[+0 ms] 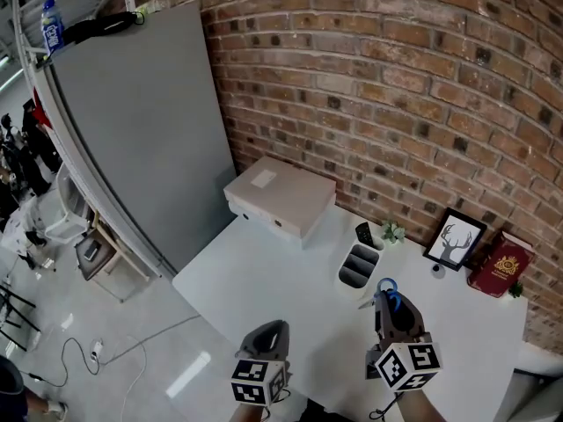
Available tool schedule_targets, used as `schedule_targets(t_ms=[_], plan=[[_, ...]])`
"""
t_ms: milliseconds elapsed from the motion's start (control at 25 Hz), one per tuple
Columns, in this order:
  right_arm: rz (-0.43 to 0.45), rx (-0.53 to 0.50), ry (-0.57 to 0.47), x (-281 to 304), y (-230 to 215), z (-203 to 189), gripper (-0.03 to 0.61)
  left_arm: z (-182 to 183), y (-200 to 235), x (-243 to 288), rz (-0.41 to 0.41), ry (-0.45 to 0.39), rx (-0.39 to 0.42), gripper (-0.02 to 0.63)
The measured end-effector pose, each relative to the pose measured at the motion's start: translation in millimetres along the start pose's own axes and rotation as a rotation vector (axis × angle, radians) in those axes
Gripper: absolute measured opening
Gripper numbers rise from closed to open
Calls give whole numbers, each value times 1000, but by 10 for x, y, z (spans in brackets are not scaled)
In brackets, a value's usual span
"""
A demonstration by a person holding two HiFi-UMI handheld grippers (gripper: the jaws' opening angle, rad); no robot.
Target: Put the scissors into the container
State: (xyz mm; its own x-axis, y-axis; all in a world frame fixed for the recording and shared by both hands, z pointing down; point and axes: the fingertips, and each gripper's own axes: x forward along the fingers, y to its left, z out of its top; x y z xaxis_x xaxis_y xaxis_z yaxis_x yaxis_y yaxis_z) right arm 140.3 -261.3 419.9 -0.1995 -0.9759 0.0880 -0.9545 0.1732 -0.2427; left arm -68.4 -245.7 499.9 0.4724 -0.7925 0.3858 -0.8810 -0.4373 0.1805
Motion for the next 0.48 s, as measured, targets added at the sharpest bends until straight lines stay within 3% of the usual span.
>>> schedule_targets(t_ms=[480], plan=[[5,-43,-38,533,-155,15,49,27,74,187,12,18,-13,25]])
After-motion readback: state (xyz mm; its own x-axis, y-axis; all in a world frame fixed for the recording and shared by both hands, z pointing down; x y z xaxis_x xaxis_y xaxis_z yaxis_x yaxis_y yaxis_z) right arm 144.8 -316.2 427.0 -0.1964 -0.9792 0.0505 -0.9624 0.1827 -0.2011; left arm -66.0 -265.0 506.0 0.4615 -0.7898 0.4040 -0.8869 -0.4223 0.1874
